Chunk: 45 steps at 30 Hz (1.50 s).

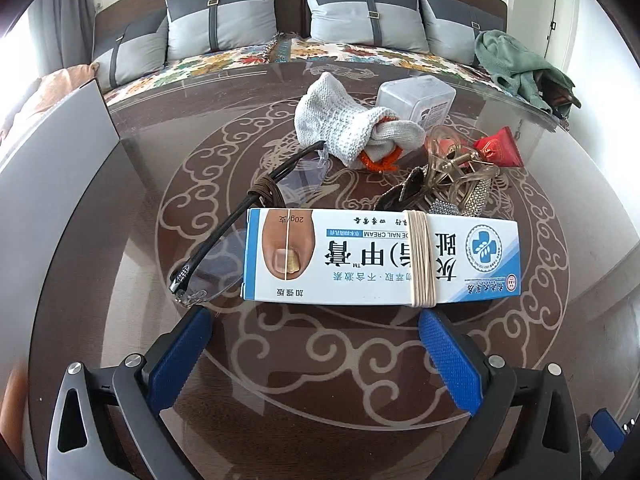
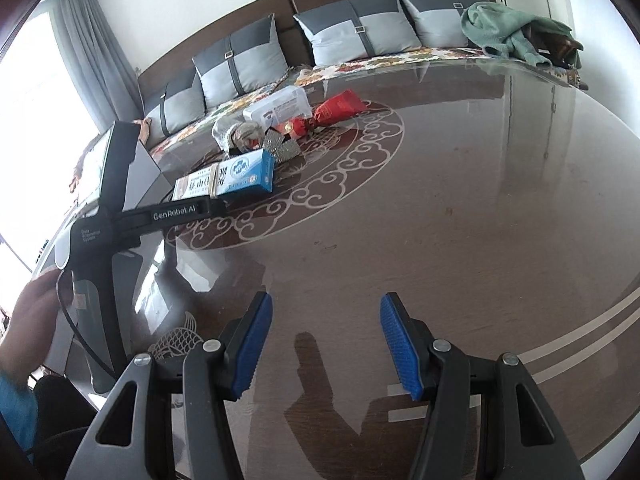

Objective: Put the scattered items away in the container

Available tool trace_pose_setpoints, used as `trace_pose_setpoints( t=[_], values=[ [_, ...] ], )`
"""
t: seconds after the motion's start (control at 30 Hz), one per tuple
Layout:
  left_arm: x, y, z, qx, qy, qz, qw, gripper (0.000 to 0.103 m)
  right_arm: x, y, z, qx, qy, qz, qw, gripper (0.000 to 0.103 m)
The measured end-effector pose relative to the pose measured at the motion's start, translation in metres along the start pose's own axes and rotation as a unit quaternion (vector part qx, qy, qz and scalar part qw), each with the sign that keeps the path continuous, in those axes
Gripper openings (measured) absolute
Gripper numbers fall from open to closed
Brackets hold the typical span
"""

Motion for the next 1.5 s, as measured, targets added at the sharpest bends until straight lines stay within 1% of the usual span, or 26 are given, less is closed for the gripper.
trace_pose_setpoints(
  t=[0.2,0.33,0.47,0.6,0.8,1.0,1.13,1.17,1.2,1.23,1.3,1.33,1.43,1.5],
  values=[
    [0.000,-0.001,0.000,0.000,0.000,0.000,1.0000,0.103,0.004,-0.010,0.001,-0.005,-0.006,-0.008,1.000,0.057],
    [0.000,-0.002,0.000,0.000,0.000,0.000,1.0000,0.103,0.002,-0.002,-0.003,0.004,0.009,0.003,1.000,0.058],
    [0.000,-0.001,0.000,0.000,0.000,0.000,1.0000,0.103,0.004,-0.003,-0.005,0.013,0.015,-0.002,1.000,0.057],
    [0.000,-0.001,0.000,0.000,0.000,0.000,1.0000,0.103,0.006,-0.003,-0.013,0.019,0.035,-0.006,0.999,0.057],
    [0.000,-0.002,0.000,0.000,0.000,-0.001,1.0000,0.103,0.006,-0.007,-0.018,0.018,0.048,-0.010,0.999,0.057],
    [0.000,-0.002,0.000,0.001,0.001,0.000,1.0000,0.103,0.005,-0.006,-0.013,0.007,0.026,-0.006,1.000,0.059],
    [-0.007,-0.007,0.003,0.000,-0.015,0.062,0.9979,0.103,0.005,-0.004,-0.013,0.004,0.021,-0.006,1.000,0.059],
    [-0.009,-0.009,0.004,-0.002,-0.020,0.078,0.9968,0.103,0.005,-0.004,-0.013,0.006,0.022,-0.007,1.000,0.059],
    [-0.015,-0.018,0.002,-0.026,-0.040,0.090,0.9948,0.103,0.005,-0.005,-0.014,0.010,0.025,-0.007,1.000,0.059],
    [-0.022,-0.029,0.002,-0.050,-0.058,0.094,0.9926,0.103,0.005,-0.005,-0.015,0.014,0.028,-0.008,0.999,0.059],
    [-0.033,-0.050,0.006,-0.061,-0.070,0.096,0.9911,0.103,0.006,-0.004,-0.015,0.014,0.030,-0.006,0.999,0.059],
    [-0.040,-0.061,0.011,-0.054,-0.073,0.090,0.9918,0.103,0.007,-0.004,-0.015,0.017,0.028,-0.003,0.999,0.059],
    [-0.053,-0.077,0.023,-0.034,-0.081,0.076,0.9932,0.103,0.008,0.000,-0.010,0.029,0.014,0.010,0.999,0.059],
    [-0.060,-0.082,0.025,-0.033,-0.079,0.073,0.9937,0.103,0.015,0.004,-0.005,0.043,0.001,0.020,0.999,0.059]
  ],
)
Point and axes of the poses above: each gripper's, at about its wrist camera, not at the fingertips, and y roughly the way its jaws point, z to its left, x to its top, the point moved 10 cm from there along y, roughly the way its jaws point, and after that the axes turned 2 degrees about x, right-handed, at the moved point
